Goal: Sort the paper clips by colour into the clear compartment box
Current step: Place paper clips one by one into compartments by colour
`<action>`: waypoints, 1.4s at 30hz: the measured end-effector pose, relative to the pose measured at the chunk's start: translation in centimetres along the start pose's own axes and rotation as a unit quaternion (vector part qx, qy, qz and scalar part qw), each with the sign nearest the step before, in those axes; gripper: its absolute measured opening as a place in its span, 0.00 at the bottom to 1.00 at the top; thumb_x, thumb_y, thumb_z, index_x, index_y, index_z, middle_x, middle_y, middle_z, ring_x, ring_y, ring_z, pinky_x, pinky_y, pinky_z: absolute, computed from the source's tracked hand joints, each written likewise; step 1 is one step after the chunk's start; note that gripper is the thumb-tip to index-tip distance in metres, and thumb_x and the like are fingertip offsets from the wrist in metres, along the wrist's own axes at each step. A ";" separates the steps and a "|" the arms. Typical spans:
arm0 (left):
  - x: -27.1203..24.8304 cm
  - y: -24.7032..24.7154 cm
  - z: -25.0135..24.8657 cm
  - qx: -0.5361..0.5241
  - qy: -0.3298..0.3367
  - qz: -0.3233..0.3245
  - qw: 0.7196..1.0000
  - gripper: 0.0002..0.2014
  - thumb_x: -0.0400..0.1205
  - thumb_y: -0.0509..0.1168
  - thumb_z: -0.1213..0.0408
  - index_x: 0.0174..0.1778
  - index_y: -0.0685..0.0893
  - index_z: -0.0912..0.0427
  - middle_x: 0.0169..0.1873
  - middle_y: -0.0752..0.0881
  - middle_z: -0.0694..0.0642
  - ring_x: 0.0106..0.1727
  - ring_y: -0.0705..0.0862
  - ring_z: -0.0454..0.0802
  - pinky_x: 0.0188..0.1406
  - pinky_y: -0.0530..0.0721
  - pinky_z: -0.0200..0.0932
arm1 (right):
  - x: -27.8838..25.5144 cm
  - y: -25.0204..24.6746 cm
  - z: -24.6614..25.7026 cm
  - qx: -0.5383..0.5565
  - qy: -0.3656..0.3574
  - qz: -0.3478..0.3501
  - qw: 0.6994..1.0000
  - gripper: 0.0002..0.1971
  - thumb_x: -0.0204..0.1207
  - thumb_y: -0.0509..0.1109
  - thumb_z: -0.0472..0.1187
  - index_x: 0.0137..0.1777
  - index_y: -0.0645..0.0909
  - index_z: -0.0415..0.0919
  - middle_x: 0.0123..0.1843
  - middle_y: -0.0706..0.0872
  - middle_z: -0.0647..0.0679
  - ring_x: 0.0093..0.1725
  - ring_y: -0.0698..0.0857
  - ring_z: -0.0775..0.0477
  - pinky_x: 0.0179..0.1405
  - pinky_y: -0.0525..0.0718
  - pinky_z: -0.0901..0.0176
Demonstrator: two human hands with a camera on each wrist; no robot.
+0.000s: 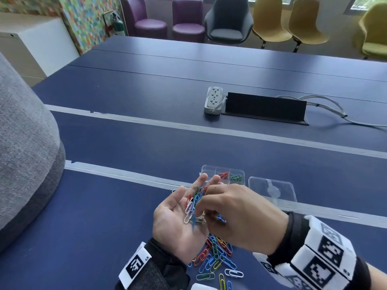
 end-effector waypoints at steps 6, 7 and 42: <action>0.0 0.7 0.1 -0.042 0.008 0.041 0.998 0.26 0.68 0.64 0.62 0.61 0.84 0.73 0.58 0.85 0.72 0.56 0.88 0.64 0.55 0.86 0.60 | -0.1 -0.6 -0.1 0.046 -0.016 -0.080 0.996 0.13 0.66 0.65 0.33 0.45 0.85 0.50 0.43 0.83 0.53 0.36 0.80 0.51 0.35 0.81 0.59; 0.0 0.7 0.2 -0.047 0.012 0.043 0.998 0.23 0.67 0.64 0.63 0.55 0.87 0.74 0.53 0.87 0.70 0.50 0.89 0.64 0.48 0.89 0.58 | -0.1 -0.7 -0.1 0.058 -0.020 -0.092 0.994 0.13 0.66 0.66 0.32 0.44 0.85 0.50 0.43 0.83 0.52 0.36 0.79 0.52 0.35 0.81 0.60; -0.4 0.6 1.5 -0.018 -0.035 0.000 0.999 0.14 0.73 0.59 0.64 0.42 0.83 0.72 0.41 0.86 0.69 0.45 0.85 0.68 0.56 0.81 0.68 | 2.7 -0.6 -3.2 -0.029 -0.029 0.114 0.993 0.12 0.79 0.63 0.38 0.56 0.86 0.49 0.52 0.83 0.48 0.49 0.81 0.48 0.49 0.78 0.59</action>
Point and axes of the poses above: each hand's wrist, its own x-axis towards the middle knuckle, its own y-axis out of the palm, z = x × y, the point moved 6 cm from there along x, towards the middle knuckle
